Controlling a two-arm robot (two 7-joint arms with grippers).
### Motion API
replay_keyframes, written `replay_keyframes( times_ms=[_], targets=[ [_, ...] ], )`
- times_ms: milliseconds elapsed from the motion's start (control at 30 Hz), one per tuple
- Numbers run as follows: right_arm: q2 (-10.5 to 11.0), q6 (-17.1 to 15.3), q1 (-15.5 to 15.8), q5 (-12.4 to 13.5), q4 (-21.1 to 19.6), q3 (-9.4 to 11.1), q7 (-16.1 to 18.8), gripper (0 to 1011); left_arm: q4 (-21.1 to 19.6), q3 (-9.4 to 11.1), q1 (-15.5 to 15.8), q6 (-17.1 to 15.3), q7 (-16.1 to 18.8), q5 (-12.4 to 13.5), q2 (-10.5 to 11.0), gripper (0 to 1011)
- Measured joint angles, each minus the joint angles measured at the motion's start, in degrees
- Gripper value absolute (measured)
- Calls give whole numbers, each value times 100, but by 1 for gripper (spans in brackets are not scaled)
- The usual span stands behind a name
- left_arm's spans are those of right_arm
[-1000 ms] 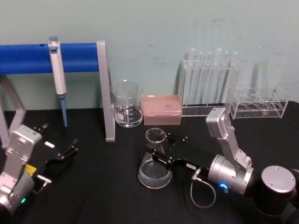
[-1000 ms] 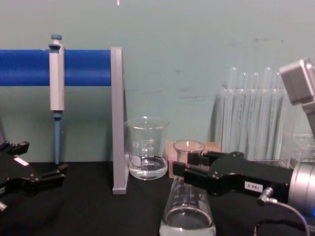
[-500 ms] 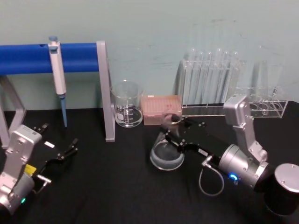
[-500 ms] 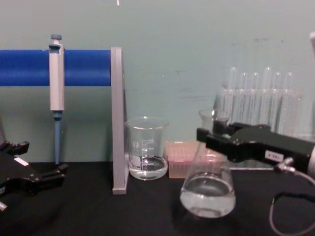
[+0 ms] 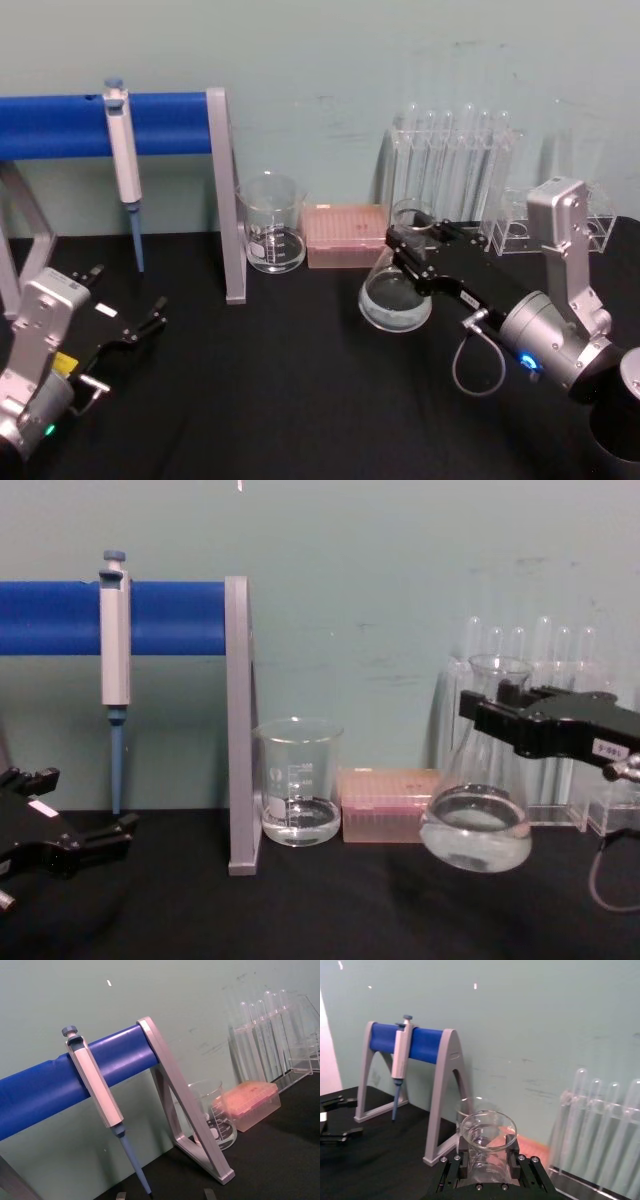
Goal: Grasp the erlenmeyer flask with one hand, shake it three times, then place it back.
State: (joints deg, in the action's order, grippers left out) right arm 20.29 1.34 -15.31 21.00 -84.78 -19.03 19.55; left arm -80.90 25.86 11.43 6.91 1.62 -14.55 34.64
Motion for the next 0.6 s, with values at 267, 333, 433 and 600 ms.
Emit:
replay_keyframes(
  times_ms=[267, 333, 433, 600],
  targets=[
    [-43, -52, 87, -100, -86, 178, -91, 449, 0, 0, 0, 0, 0, 0, 0, 1001],
    [-55, -57, 101, -124, -99, 206, -92, 449, 0, 0, 0, 0, 0, 0, 0, 1001],
    [-59, -57, 112, -143, -108, 226, -83, 449, 0, 0, 0, 0, 0, 0, 0, 1001],
    [-53, -53, 131, -155, -136, 235, 45, 449, 0, 0, 0, 0, 0, 0, 0, 1001]
  ],
)
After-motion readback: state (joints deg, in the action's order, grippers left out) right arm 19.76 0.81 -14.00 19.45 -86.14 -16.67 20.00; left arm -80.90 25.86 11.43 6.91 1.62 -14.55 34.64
